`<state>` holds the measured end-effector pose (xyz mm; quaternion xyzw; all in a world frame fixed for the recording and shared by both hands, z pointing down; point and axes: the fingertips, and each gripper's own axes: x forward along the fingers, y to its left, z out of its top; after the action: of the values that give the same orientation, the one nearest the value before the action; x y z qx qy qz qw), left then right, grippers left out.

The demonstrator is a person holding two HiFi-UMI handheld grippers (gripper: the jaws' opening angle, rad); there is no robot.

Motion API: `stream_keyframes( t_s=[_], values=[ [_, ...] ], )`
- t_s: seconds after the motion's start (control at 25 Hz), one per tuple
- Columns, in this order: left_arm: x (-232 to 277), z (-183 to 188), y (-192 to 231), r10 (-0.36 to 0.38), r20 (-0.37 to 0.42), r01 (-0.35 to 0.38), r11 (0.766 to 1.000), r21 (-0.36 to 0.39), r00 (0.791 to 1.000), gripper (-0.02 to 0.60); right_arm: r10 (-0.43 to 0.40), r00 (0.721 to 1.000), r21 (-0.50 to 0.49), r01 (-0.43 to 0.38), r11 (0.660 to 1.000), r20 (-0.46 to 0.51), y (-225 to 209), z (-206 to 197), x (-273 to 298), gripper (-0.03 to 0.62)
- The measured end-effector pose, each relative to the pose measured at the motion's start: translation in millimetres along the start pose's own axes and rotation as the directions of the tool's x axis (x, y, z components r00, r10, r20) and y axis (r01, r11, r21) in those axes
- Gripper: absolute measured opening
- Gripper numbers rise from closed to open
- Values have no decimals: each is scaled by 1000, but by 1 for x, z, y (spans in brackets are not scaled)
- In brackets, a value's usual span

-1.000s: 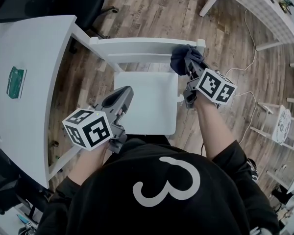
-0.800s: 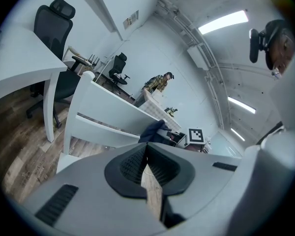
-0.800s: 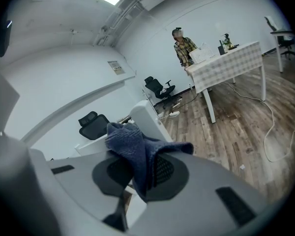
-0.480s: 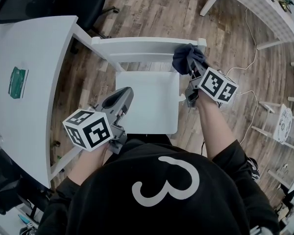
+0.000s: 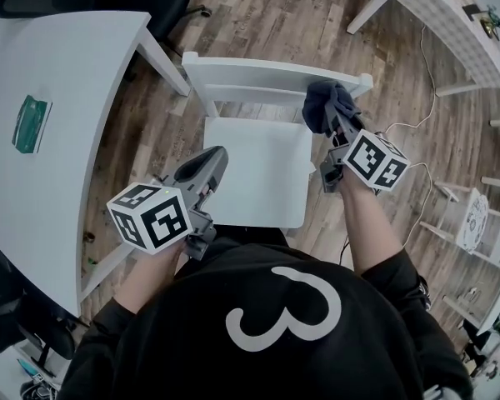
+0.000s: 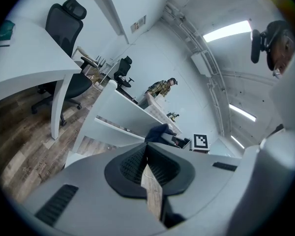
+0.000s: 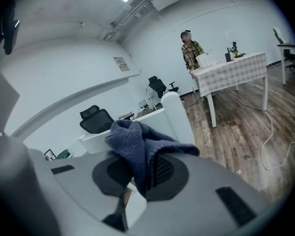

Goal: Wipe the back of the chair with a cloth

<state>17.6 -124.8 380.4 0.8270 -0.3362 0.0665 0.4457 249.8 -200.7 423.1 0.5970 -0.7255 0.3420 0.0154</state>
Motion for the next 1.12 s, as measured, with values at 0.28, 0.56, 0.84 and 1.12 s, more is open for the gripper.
stream_keyframes(
  t_s=[0.28,0.56,0.84,1.12],
  values=[
    [-30,11,29,19,32,-18,999,-29,999,14,59,996,-80,-65,995,-72,56,-26,21,51],
    [-59,15,63,44,56,-40,997,-67,997,14,116,983,-117,-133,984,-141,115,-58,48,51],
    [-82,23,92,67,73,-61,994,-89,995,14,146,971,-160,-177,971,-189,157,-81,82,51],
    [-105,32,118,100,91,-92,991,-93,991,14,122,971,-186,-161,969,-204,173,-96,114,51]
  ],
)
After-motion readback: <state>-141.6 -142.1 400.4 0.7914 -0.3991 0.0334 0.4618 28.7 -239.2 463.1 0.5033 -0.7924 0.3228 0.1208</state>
